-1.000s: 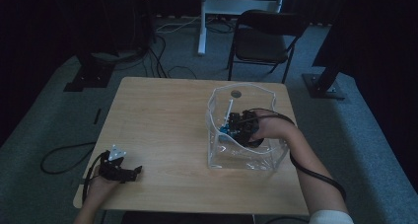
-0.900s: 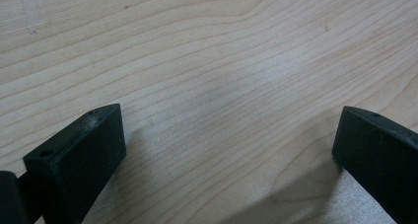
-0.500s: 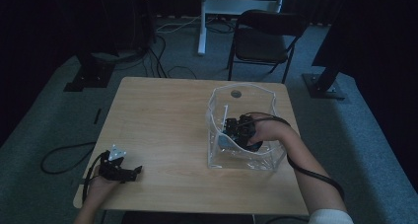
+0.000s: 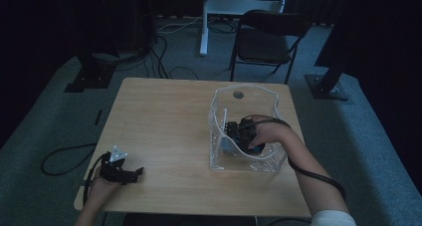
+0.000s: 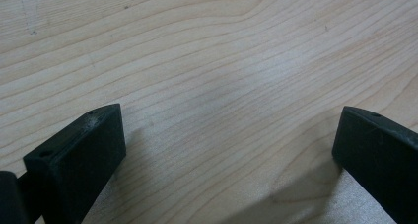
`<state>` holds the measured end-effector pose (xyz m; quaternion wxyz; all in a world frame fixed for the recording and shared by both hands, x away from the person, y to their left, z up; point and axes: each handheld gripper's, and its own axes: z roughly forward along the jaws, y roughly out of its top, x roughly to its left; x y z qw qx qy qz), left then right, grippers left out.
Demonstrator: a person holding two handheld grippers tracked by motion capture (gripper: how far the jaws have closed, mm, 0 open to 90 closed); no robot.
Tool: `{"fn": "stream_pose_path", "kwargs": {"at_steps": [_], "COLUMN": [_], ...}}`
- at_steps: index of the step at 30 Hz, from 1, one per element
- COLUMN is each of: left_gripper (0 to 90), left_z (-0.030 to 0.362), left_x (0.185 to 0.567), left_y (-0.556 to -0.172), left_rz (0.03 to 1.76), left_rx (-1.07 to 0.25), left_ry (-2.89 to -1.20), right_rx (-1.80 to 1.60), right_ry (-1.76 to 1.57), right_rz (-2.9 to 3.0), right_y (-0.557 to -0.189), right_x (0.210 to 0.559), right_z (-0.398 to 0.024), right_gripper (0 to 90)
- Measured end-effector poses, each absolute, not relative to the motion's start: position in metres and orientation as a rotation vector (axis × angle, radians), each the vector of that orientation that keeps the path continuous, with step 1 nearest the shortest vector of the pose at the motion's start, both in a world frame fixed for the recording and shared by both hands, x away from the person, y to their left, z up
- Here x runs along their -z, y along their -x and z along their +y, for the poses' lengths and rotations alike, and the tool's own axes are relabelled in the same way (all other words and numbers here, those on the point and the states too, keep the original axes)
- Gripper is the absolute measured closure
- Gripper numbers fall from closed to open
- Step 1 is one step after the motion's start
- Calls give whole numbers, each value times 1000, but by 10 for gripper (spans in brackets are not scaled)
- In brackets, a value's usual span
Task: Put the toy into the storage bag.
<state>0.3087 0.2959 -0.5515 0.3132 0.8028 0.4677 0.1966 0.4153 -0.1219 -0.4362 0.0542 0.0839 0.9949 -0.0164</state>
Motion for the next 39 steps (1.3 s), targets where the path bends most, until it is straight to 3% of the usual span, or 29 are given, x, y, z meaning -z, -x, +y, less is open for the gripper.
{"fn": "stream_pose_path", "kwargs": {"at_steps": [39], "left_gripper": [2], "left_z": [296], "left_x": [552], "left_y": [-309], "left_rz": [1233], "left_rx": [-518], "left_ry": [-2116], "right_rx": [288], "right_ry": [-254], "right_rz": [3026], "right_y": [-418], "right_x": [459], "right_z": [-119], "right_gripper": [270]}}
